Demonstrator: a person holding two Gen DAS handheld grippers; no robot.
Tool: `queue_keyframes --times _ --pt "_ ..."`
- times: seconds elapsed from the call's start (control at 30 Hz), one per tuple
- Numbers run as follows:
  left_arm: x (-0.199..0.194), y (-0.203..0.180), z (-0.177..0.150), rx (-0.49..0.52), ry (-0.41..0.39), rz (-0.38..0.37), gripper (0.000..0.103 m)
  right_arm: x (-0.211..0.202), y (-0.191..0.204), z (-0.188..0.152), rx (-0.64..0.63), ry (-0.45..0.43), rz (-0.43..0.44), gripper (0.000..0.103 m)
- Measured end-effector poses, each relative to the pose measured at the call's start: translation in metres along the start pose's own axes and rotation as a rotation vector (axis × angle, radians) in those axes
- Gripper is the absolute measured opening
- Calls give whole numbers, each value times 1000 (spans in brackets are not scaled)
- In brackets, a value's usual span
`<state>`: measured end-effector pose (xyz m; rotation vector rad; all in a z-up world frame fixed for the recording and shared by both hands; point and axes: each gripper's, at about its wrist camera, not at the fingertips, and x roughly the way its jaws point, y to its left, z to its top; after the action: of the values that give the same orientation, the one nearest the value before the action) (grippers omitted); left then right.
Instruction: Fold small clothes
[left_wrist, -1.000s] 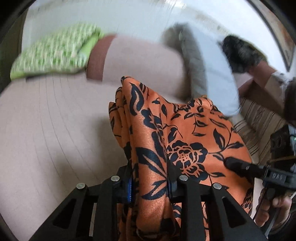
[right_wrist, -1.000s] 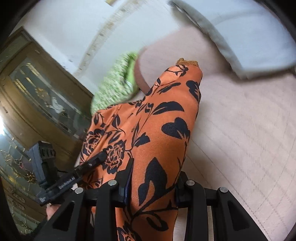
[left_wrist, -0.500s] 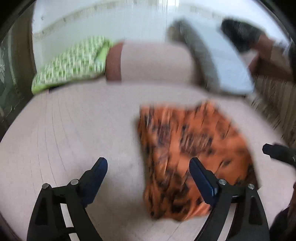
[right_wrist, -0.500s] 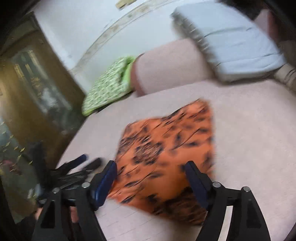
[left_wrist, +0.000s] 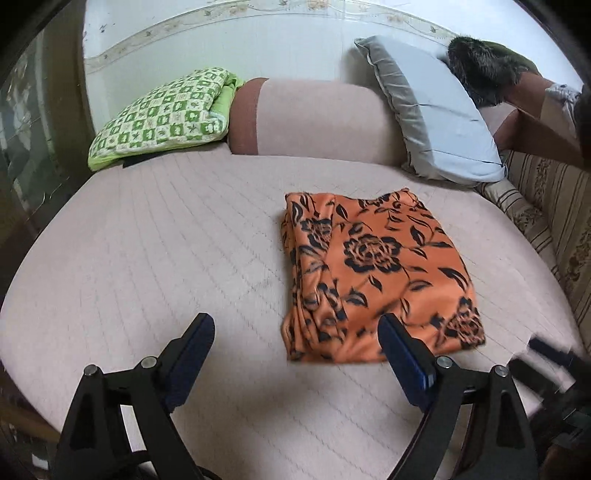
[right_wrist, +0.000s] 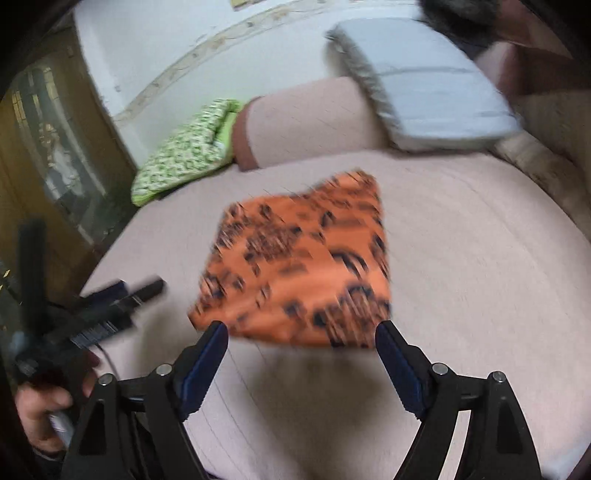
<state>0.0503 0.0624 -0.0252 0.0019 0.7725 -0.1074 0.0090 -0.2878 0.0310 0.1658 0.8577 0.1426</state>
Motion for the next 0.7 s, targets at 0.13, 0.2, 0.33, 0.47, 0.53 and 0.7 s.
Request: queue_keyframes --times 0.13,0.2,0.33,0.47,0.53,0.7 --pt "-10 -3 -24 2 4 12 90 -1 -1 -48 13 82 -63 84" --pt "-15 -3 -34 -3 -6 29 90 2 4 -52 -37 104 -105 84" --pt "-30 -5 -47 -4 -22 47 90 -18 18 -43 -110 4 -189 85" --pt "-50 -6 -50 -2 -59 36 90 -30 25 -32 -147 -32 -247 86" --pt "-58 -7 -49 -8 -74 23 92 -36 27 -27 -153 -56 -277 86" --pt "-70 -8 -45 -30 -88 1 97 -37 23 -19 -133 -25 -257 86"
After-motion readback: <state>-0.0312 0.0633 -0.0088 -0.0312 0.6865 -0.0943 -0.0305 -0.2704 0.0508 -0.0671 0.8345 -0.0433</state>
